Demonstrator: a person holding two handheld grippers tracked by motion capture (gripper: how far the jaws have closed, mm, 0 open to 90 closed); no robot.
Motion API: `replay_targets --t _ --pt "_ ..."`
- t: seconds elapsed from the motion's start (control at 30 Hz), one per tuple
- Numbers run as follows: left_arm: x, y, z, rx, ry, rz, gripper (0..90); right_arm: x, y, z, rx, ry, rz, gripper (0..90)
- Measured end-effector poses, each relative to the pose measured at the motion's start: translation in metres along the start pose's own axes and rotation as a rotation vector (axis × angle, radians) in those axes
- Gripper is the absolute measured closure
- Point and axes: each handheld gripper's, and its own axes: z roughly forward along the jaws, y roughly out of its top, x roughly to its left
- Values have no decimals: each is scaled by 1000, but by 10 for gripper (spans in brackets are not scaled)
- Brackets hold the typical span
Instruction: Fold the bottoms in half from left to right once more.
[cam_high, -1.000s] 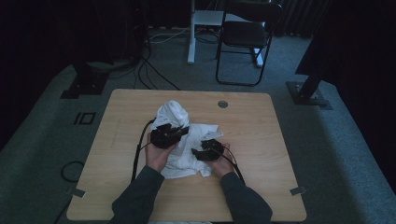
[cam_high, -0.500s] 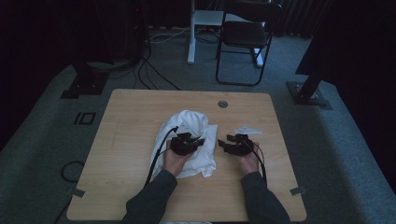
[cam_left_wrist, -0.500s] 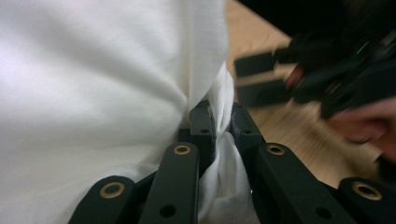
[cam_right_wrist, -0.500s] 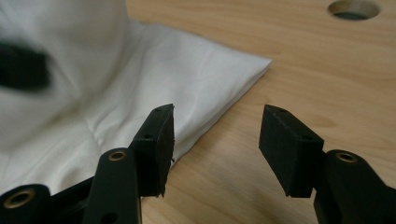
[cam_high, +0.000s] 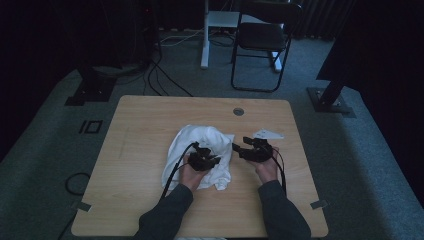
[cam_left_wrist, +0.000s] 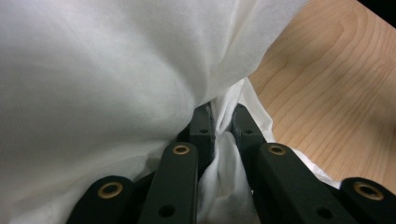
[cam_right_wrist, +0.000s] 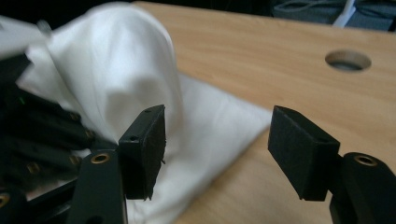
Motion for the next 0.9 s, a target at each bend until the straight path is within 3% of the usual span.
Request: replay_targets --t 0.2,0.3,0.37,0.4,0.57,0.6,0.63,0.7,0.77,0.8,0.83,0.9 --pt "-1 -1 -1 -12 3 1 815 9 16 3 -18 6 -41 356" --pt "-3 -3 -3 -29 1 4 809 19 29 8 -36 31 -75 354" --pt "-3 -4 -4 -34 0 8 808 21 32 10 -40 33 -75 353" --pt "-3 -4 -6 -44 -5 7 808 24 38 21 -40 68 -58 341" --pt "-3 -5 -7 -44 -8 6 805 24 38 34 -22 105 -24 359" --pt "-5 -5 -9 -50 -15 9 805 24 37 38 -11 124 -12 426" --pt "-6 -4 -11 -53 -21 18 763 23 33 49 43 135 -22 686" --pt "-9 -2 -21 -69 -39 27 682 22 28 57 90 84 -46 823" --pt "-11 0 -28 -88 -50 27 614 19 27 60 95 78 -32 836" --pt "-12 7 -55 -161 -42 46 614 17 26 61 98 68 -16 842" --pt "-10 11 -70 -205 -29 43 570 12 24 63 101 57 -1 843" --pt "1 20 -99 -289 32 31 571 10 22 64 114 38 -9 841"
